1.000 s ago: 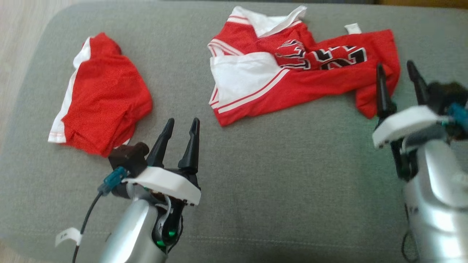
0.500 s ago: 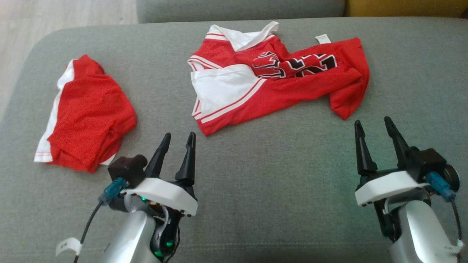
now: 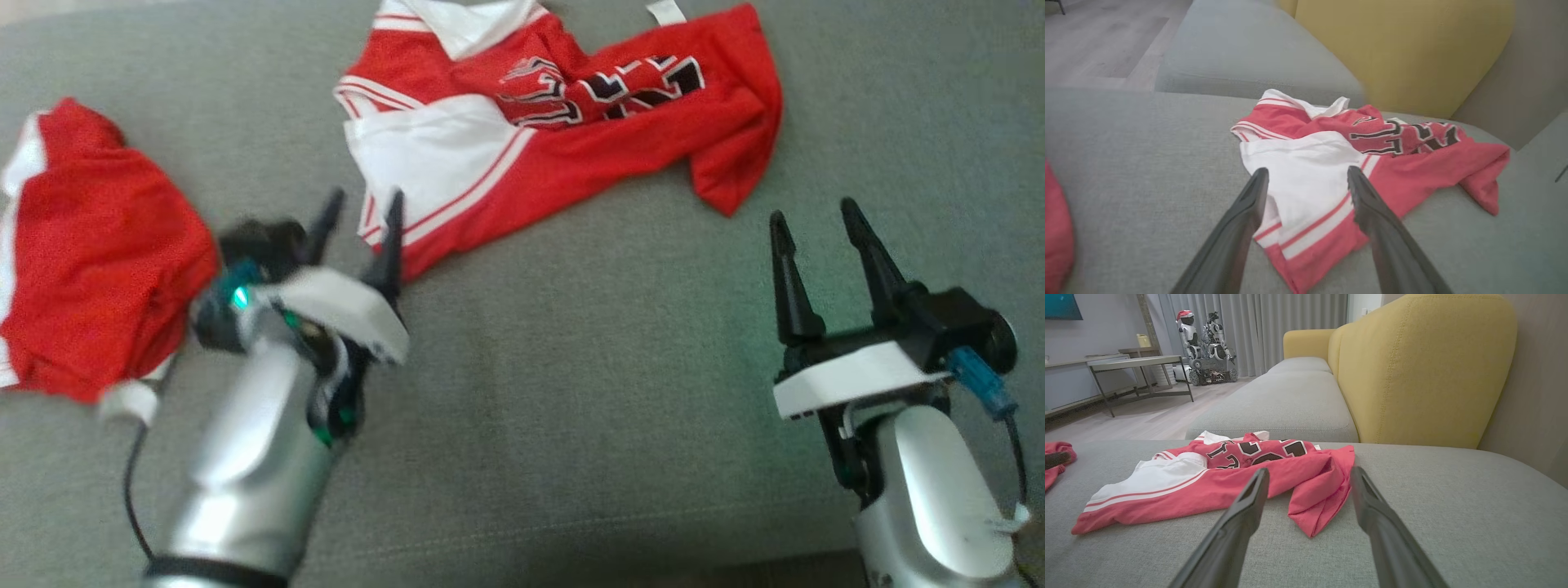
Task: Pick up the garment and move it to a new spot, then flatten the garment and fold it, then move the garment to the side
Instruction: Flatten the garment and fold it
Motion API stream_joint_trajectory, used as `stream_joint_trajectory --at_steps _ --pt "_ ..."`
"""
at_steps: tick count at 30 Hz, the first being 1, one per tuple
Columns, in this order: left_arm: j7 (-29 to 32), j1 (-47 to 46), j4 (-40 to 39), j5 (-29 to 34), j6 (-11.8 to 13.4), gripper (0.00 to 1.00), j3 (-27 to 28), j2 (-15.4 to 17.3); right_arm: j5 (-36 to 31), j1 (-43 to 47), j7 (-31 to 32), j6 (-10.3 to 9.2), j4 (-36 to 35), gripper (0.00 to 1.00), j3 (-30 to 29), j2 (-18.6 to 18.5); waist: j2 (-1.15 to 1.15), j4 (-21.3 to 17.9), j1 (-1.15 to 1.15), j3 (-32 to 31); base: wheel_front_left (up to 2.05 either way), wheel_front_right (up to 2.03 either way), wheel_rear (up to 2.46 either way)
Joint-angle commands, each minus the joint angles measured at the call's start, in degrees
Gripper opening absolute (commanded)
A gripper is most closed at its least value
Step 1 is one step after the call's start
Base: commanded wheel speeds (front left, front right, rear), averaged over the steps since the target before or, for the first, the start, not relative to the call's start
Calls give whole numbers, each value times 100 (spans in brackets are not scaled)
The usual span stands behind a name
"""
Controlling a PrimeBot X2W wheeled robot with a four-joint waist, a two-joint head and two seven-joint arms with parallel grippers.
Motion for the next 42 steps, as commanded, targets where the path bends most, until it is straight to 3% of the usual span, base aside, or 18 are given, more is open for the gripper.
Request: stream_joint_trajectory --at_steps 1,7,14,30,31,32,33,42 --pt "82 -480 98 68 103 100 262 219 48 -233 -14 -4 -255 100 220 24 0 -226 0 250 0 0 0" --pt "243 -1458 1135 321 281 100 303 595 121 -394 -14 -4 -365 100 489 25 0 -528 0 594 0 0 0" --pt "193 -2181 2071 429 41 100 171 743 191 -466 -58 -4 -378 100 587 25 0 -712 0 823 0 0 0" --pt "-80 -2992 3384 420 -113 100 92 827 286 -551 -175 -4 -271 100 611 26 0 -841 0 1043 0 0 0" --pt "-94 -3015 3438 411 -127 64 89 824 287 -557 -177 -4 -265 100 611 26 0 -841 0 1048 0 0 0" --pt "-109 -3035 3485 404 -139 20 85 815 288 -561 -179 -4 -259 100 609 26 0 -839 0 1050 0 0 0" --pt "-125 -3050 3525 397 -153 0 79 802 289 -564 -180 -4 -252 100 604 26 0 -834 0 1050 0 0 0" --pt "-277 -3036 3611 408 -247 0 -15 676 261 -556 -175 -4 -123 100 511 26 0 -704 0 921 0 0 0"
